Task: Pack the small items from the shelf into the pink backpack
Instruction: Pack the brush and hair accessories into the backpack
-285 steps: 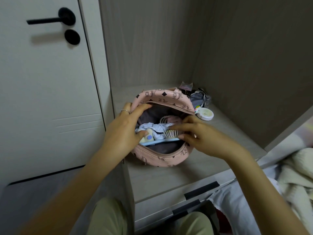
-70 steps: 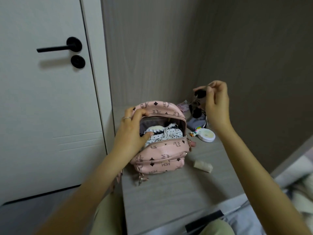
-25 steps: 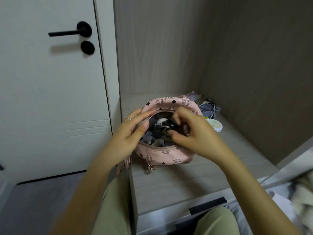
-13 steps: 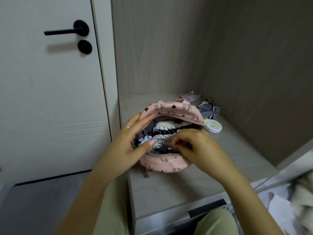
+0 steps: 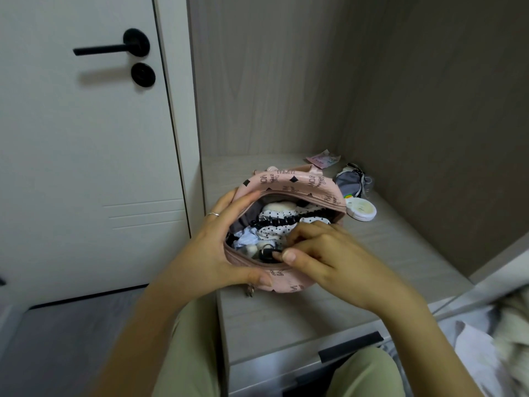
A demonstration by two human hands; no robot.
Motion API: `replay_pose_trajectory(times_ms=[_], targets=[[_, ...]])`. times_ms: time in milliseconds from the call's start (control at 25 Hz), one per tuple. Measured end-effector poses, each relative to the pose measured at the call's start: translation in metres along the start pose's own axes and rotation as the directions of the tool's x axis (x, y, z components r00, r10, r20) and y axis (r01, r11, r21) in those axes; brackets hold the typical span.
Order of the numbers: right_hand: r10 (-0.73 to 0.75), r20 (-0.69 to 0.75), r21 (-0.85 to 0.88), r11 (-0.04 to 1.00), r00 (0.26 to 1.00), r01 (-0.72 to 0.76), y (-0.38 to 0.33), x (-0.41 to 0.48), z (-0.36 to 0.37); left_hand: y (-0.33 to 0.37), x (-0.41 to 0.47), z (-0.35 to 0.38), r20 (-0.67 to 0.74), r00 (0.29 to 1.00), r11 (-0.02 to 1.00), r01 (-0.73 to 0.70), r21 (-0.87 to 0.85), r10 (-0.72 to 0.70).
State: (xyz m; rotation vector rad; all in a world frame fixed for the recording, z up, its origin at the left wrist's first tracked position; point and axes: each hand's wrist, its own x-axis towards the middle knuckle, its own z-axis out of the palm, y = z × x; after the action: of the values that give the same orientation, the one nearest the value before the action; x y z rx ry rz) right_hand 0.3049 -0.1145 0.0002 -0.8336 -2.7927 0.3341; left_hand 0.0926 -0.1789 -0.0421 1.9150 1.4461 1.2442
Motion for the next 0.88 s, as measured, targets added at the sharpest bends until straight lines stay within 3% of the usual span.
replay_pose_trajectory(times_ms=[120,280,360,400,480,560,600,640,680,720,800,880], targets=[[-0.074,-0.08,0.115,0.99,0.994,0.083,0.003,0.003,0.002,0.001,0.001,0.002,0.009,1.0,0.999,-0.013,0.052,0.013],[-0.129,-0.028,0.167,0.977,0.991,0.132,0.014,0.006,0.001,0.002,0.004,0.006,-0.003,0.999,0.999,-0.033,0.008,0.033],[-0.127,-0.126,0.382,0.909,0.984,0.166,0.021,0.006,0.003,0.002,0.005,0.008,-0.012,1.0,0.999,-0.021,-0.044,0.02],[-0.061,-0.244,0.528,0.829,0.968,0.185,0.026,0.005,0.004,0.001,0.006,0.009,-0.019,1.0,0.998,-0.011,-0.055,0.01],[0.228,-0.505,0.7,0.673,0.832,0.24,0.046,0.008,0.01,0.001,0.007,0.01,-0.03,1.0,0.999,0.005,-0.048,-0.006],[0.555,-0.595,0.778,0.581,0.581,0.242,0.08,0.013,0.017,-0.001,0.009,0.013,-0.037,0.999,0.999,0.013,-0.032,-0.014],[0.658,-0.584,0.799,0.571,0.476,0.19,0.101,0.018,0.021,-0.002,0.01,0.015,-0.039,0.999,1.0,0.013,-0.013,-0.014],[0.719,-0.554,0.814,0.573,0.42,0.094,0.126,0.026,0.025,-0.003,0.011,0.017,-0.044,0.999,1.0,0.009,0.022,-0.008],[0.762,-0.495,0.822,0.567,0.418,-0.06,0.15,0.035,0.028,-0.005,0.013,0.018,-0.049,0.999,0.998,0.008,0.069,-0.005],[0.793,-0.396,0.802,0.545,0.463,-0.246,0.172,0.045,0.033,-0.006,0.014,0.019,-0.053,0.999,0.993,0.016,0.115,-0.01],[0.839,-0.255,0.608,0.525,0.48,-0.596,0.209,0.067,0.04,-0.01,0.015,0.02,-0.05,0.998,0.986,0.038,0.164,-0.03],[0.859,-0.244,0.424,0.513,0.451,-0.747,0.23,0.086,0.041,-0.013,0.015,0.02,-0.042,0.998,0.986,0.052,0.156,-0.046]])
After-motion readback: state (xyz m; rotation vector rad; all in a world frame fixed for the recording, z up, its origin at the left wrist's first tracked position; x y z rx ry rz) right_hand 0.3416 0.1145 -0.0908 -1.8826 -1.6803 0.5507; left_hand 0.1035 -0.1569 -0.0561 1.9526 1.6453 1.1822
